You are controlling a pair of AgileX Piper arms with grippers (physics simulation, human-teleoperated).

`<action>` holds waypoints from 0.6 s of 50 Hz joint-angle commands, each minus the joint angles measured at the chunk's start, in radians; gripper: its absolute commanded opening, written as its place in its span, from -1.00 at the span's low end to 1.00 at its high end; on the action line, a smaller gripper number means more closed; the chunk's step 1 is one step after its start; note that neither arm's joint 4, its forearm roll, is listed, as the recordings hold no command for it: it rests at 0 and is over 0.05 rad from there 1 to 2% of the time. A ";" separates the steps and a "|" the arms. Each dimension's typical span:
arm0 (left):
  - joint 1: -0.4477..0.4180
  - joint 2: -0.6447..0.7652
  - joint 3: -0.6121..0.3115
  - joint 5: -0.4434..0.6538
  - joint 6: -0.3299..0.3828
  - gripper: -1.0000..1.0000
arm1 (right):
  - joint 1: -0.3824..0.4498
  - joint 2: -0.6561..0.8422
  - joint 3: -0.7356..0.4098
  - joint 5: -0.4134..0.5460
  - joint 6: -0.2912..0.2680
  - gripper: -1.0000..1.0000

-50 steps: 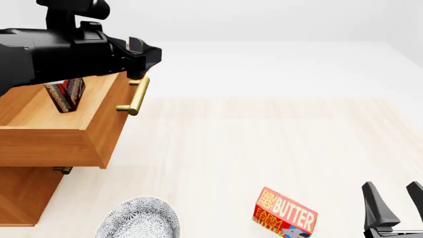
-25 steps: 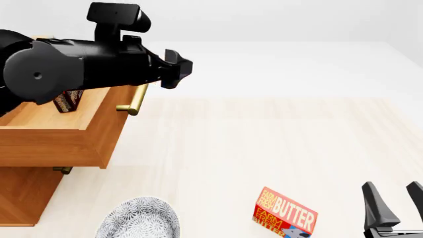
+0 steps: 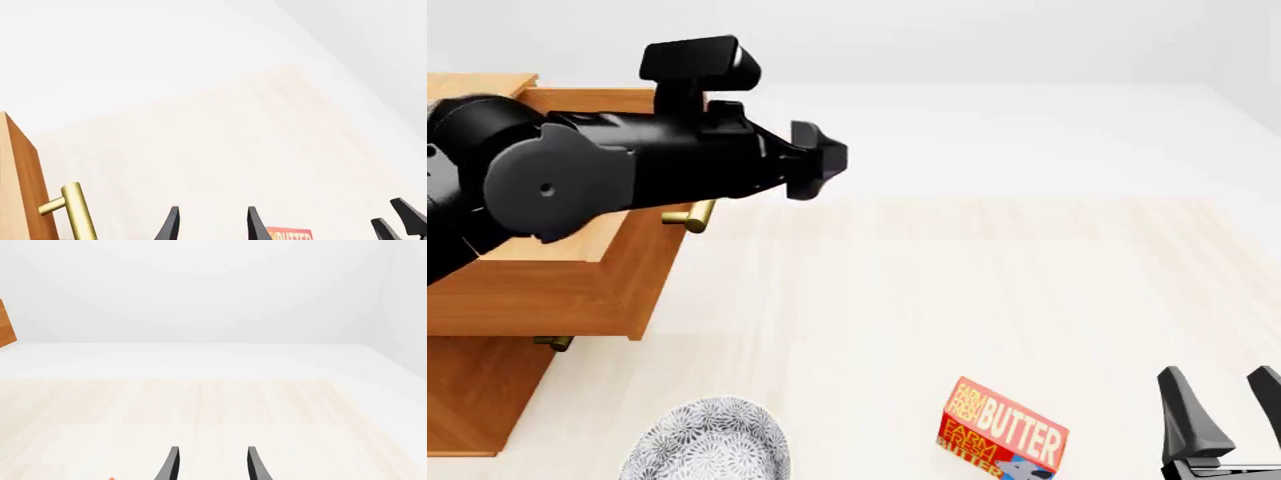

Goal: Put the chocolate pudding in the top drawer of the cabinet and close it.

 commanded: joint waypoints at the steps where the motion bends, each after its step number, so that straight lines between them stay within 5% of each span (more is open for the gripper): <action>1: -0.012 0.002 0.031 -0.036 -0.057 1.00 | 0.000 0.000 0.000 0.000 0.000 1.00; 30: 0.004 0.049 0.115 -0.134 -0.148 1.00 | 0.000 0.000 0.000 0.000 0.000 1.00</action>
